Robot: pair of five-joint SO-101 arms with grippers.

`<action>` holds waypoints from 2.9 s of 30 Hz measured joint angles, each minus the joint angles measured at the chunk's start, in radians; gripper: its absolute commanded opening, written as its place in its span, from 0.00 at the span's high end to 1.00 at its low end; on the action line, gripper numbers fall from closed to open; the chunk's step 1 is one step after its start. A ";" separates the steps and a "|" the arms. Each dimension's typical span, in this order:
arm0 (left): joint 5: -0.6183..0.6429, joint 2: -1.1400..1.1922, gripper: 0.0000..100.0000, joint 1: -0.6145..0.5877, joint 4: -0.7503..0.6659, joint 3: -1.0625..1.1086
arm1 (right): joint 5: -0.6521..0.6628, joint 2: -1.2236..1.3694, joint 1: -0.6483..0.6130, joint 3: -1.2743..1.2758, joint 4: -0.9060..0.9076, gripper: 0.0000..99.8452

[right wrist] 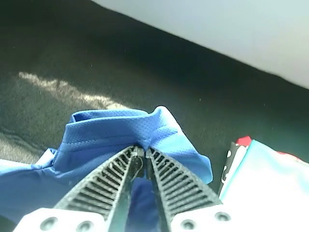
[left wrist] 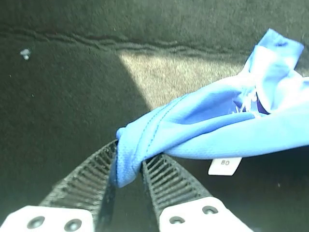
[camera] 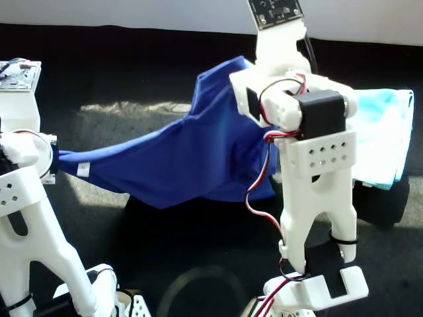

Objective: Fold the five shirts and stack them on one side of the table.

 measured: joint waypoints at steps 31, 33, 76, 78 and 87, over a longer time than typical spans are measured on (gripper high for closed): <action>-0.206 0.000 0.99 0.000 -0.054 0.499 | 0.000 -0.799 -0.120 1.511 -0.221 0.98; -0.206 0.000 0.99 0.000 -0.068 0.503 | 0.000 -0.858 -0.120 1.522 -0.221 0.92; -0.204 0.000 0.99 0.000 -0.107 0.503 | 0.115 -0.425 -0.146 1.669 -0.301 0.75; -0.204 0.000 0.99 0.000 -0.110 0.503 | 0.100 -0.425 -0.175 1.662 -0.302 0.75; -0.204 0.000 0.99 0.000 -0.110 0.503 | -0.015 -0.319 -0.316 1.656 -0.381 0.75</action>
